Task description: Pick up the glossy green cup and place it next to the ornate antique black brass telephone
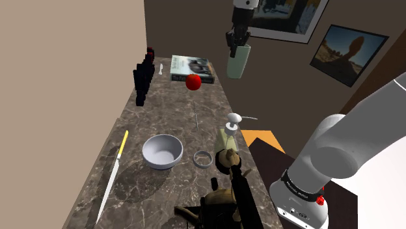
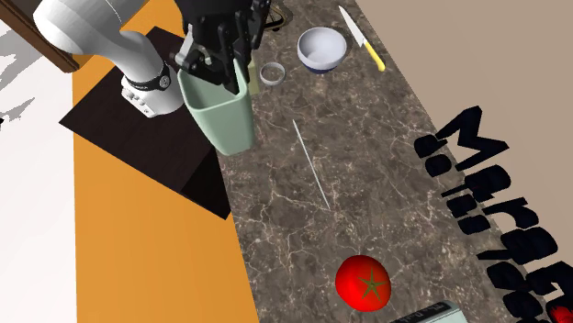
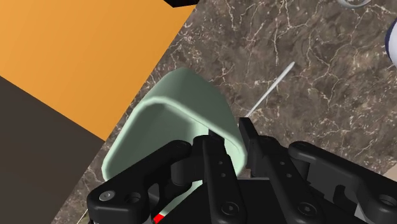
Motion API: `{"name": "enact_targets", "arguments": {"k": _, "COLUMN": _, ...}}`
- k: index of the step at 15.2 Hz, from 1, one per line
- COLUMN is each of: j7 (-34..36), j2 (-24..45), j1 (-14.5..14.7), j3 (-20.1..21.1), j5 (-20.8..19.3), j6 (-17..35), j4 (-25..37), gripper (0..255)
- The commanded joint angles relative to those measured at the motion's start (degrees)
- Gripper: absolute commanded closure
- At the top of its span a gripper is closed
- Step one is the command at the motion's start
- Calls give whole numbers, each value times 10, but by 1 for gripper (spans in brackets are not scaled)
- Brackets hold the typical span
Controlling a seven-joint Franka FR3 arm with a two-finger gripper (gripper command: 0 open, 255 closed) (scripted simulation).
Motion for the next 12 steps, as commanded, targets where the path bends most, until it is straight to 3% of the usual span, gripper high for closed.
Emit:
{"name": "enact_targets", "arguments": {"k": 1, "j7": -1, "j2": 4, "j1": 0, "j3": 0, "j5": 1, "j6": -17, "j4": 20, "gripper": 255}}
{"name": "enact_targets", "arguments": {"k": 12, "j7": -6, "j2": 30, "j1": 2, "j3": 1, "j5": 5, "j6": -104, "j4": 134, "gripper": 255}}
